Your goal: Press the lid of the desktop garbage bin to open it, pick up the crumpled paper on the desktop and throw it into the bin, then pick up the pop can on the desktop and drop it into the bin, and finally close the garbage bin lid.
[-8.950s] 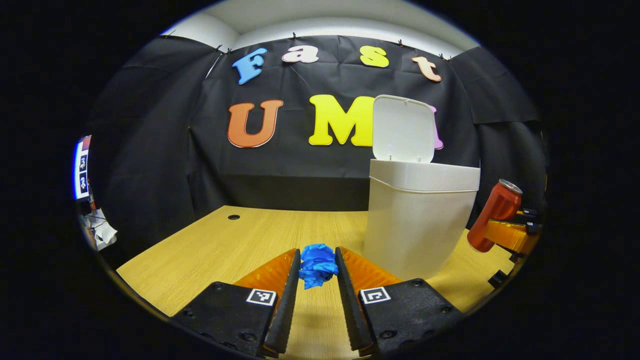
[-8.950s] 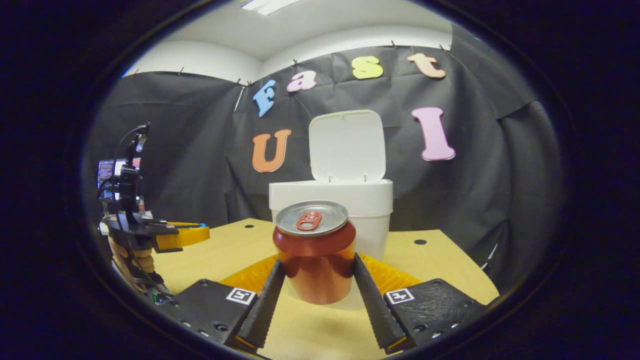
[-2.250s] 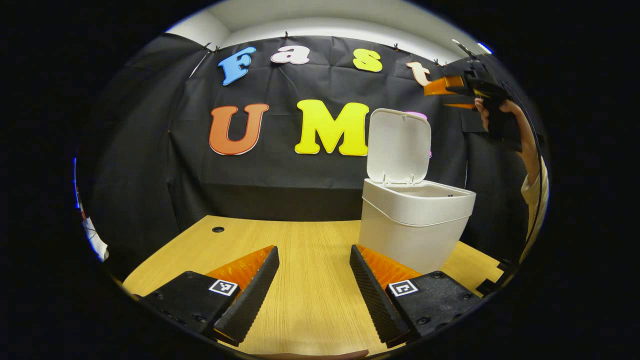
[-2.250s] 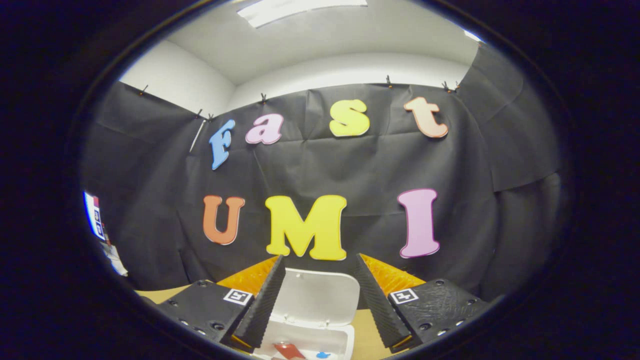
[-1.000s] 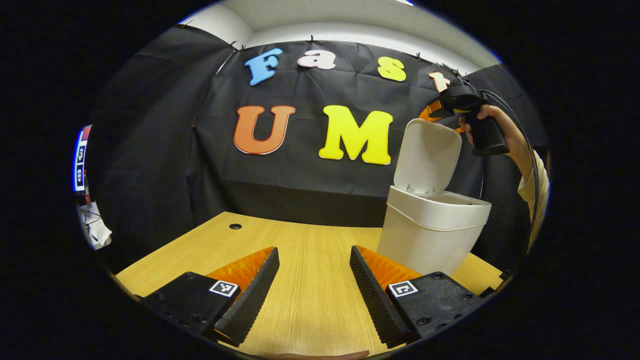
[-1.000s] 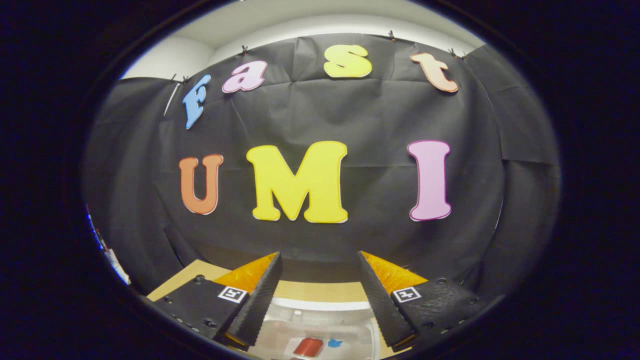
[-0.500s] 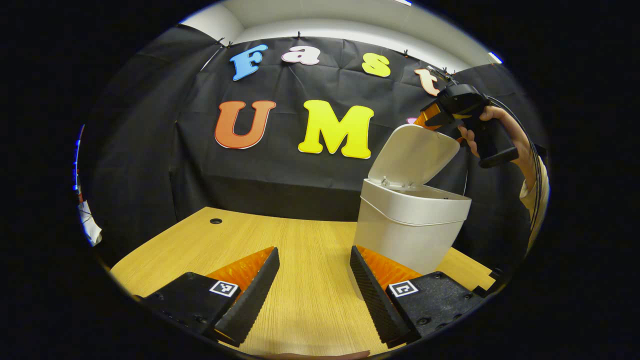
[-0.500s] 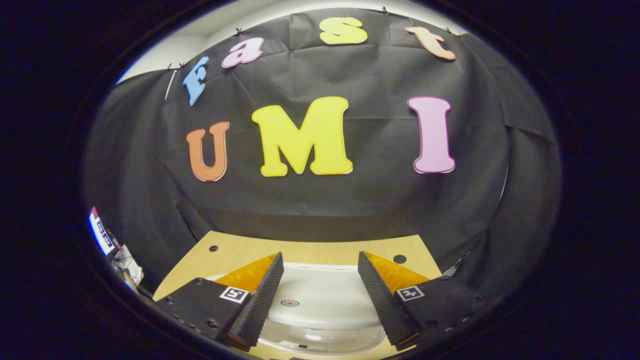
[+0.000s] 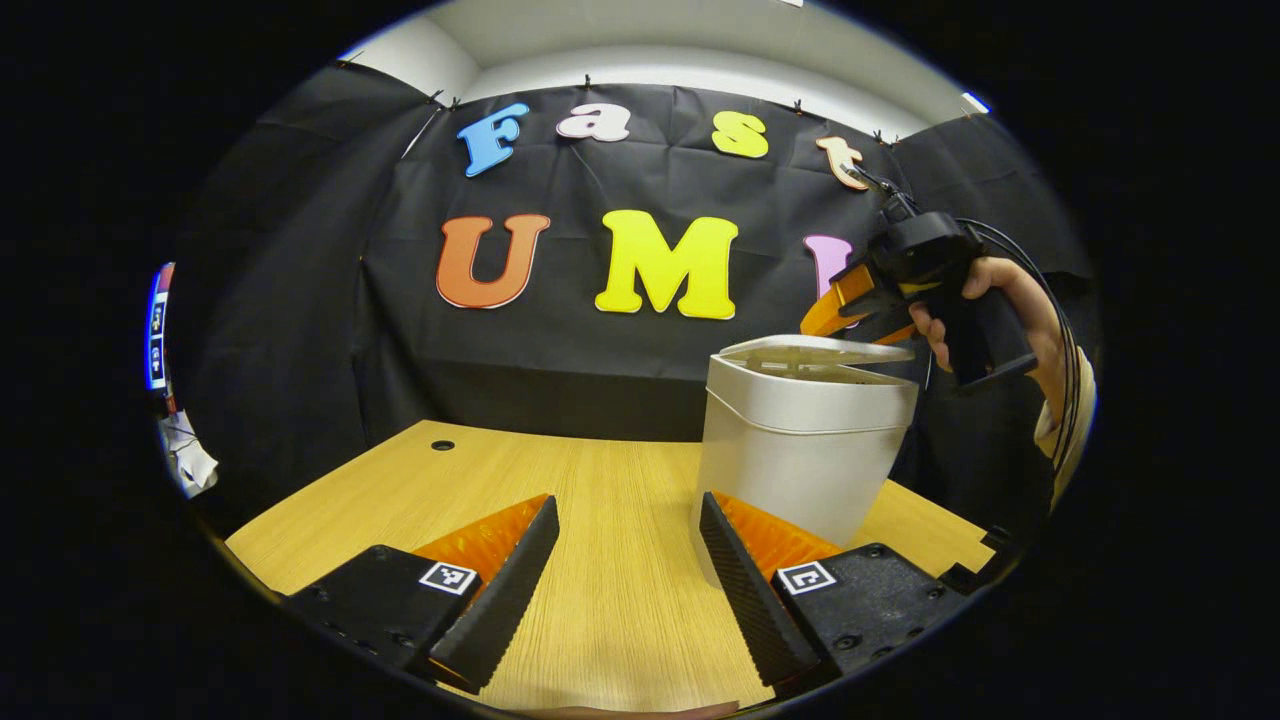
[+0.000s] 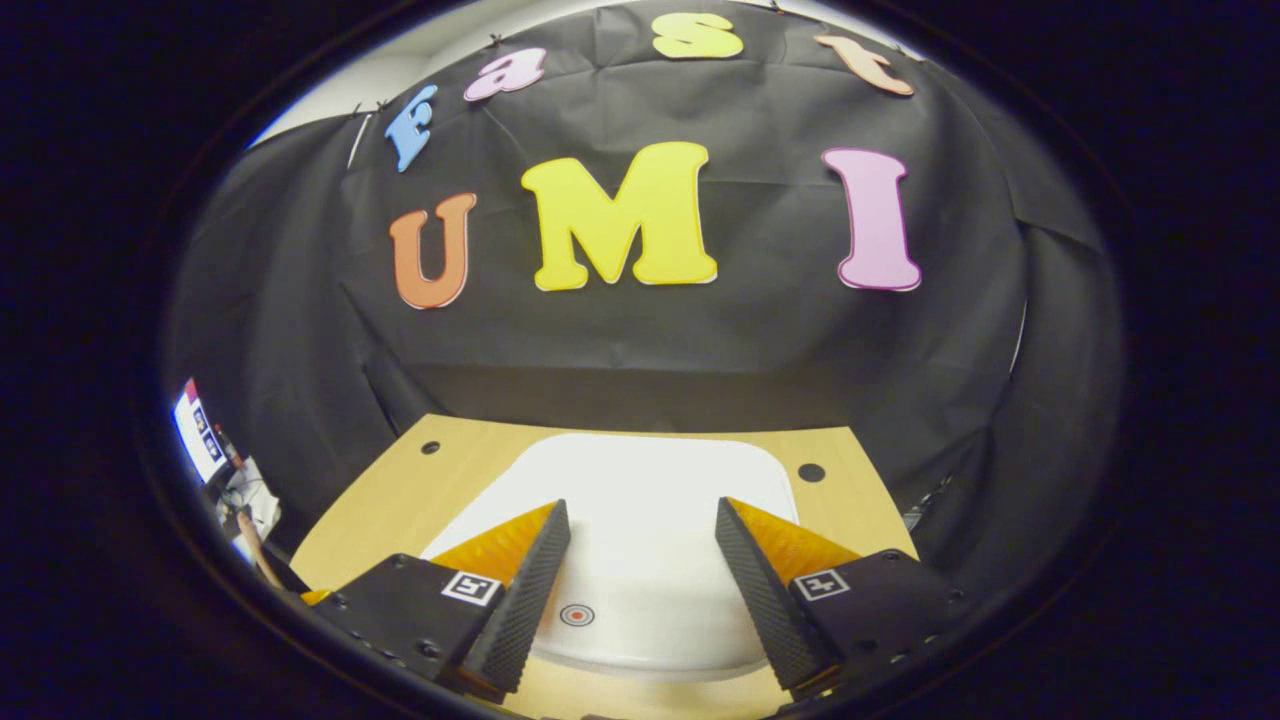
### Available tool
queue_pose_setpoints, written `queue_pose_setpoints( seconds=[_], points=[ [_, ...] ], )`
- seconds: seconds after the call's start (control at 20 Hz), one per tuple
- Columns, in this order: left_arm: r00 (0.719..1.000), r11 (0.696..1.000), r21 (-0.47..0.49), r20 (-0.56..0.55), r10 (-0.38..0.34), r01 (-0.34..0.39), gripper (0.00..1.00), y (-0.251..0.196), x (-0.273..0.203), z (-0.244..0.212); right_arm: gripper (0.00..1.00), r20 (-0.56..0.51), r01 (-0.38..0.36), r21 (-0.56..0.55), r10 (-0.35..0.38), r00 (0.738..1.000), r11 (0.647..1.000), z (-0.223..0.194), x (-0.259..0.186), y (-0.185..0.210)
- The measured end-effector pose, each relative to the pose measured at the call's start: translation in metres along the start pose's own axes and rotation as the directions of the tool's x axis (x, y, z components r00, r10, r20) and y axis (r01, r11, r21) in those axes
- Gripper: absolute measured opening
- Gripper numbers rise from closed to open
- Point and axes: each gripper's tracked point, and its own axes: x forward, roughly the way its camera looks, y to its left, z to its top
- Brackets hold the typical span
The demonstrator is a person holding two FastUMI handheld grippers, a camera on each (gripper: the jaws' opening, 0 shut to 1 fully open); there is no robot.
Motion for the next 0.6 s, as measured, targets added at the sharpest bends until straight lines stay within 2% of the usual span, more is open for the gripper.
queue_pose_setpoints(
  seconds=[0.1,0.15,0.3,0.35,0.4,0.5,0.6],
  points=[
    [1.000,1.000,-0.008,0.007,0.001,-0.001,0.93,-0.001,-0.004,0.001,0.94,0.009,0.022,-0.012,-0.022,1.000,1.000,-0.006,0.002,0.001],
    [1.000,1.000,-0.010,0.006,0.007,-0.007,0.93,0.001,-0.006,-0.001,0.90,0.020,0.033,-0.012,-0.032,0.999,0.999,-0.009,0.001,0.000],
    [1.000,1.000,-0.012,-0.016,0.025,-0.026,0.93,0.005,-0.010,-0.009,0.91,0.073,0.068,0.027,-0.069,0.995,0.997,-0.014,-0.006,-0.003],
    [0.999,1.000,-0.015,-0.023,0.026,-0.026,0.93,0.005,-0.011,-0.013,0.89,0.090,0.076,0.022,-0.078,0.993,0.997,-0.016,-0.009,-0.003],
    [0.999,1.000,-0.017,-0.033,0.026,-0.026,0.93,0.006,-0.012,-0.015,0.92,0.104,0.080,0.016,-0.082,0.991,0.997,-0.018,-0.011,-0.002],
    [0.998,0.999,-0.024,-0.048,0.037,-0.038,0.94,0.009,-0.014,-0.019,0.89,0.122,0.081,0.008,-0.082,0.989,0.997,-0.021,-0.013,-0.002],
    [0.997,0.999,-0.022,-0.059,0.041,-0.043,0.94,0.008,-0.017,-0.025,0.93,0.138,0.076,0.012,-0.077,0.987,0.997,-0.023,-0.017,-0.004]
  ],
)
